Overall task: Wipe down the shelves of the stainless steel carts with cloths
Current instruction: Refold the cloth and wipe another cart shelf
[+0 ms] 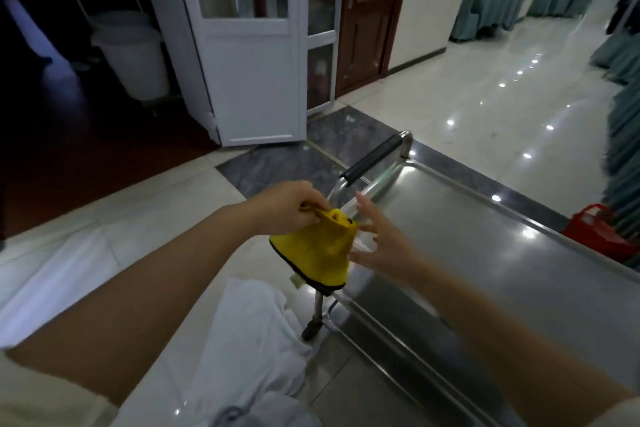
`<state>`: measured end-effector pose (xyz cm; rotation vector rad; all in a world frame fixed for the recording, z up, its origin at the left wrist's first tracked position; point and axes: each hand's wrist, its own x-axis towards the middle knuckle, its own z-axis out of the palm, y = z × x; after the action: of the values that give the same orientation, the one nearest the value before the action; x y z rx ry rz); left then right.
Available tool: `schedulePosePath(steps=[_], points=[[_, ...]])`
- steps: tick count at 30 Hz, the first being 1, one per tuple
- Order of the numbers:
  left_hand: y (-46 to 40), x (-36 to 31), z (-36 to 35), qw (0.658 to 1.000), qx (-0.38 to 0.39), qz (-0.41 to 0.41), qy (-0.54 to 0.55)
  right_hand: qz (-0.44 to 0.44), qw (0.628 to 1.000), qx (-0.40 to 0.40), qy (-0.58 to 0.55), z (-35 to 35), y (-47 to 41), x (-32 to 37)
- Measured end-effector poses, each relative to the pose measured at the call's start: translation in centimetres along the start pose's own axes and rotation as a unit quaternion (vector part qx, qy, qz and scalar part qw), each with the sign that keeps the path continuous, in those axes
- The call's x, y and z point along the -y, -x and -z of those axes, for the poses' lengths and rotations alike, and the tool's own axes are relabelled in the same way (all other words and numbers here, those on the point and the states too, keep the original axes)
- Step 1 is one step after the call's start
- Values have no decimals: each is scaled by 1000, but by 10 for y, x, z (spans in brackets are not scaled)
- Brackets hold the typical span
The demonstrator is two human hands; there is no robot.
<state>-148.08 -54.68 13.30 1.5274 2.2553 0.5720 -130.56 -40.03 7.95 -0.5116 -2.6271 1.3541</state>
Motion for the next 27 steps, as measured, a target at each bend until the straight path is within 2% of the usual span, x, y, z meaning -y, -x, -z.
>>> schedulePosePath(steps=[3,5,8,11,17,23,27], points=[[0,50,25,999,21,-8,-34,38,994,50,84,-25,-52,20],[-1,90,43,999,33,-6,-33,63,983,111,133,-52,-92,34],[-2,156,74,999,33,-1,-37,29,979,153,134,-103,-152,53],[-4,223,105,999,16,20,-39,-16,981,126,144,-146,-210,70],[-36,321,140,997,-14,75,-12,-35,977,44,205,-185,-305,91],[-120,379,148,991,-6,132,12,-66,978,-17,195,-169,-391,83],[-201,402,151,985,29,166,27,-100,977,-40,182,-145,-461,58]])
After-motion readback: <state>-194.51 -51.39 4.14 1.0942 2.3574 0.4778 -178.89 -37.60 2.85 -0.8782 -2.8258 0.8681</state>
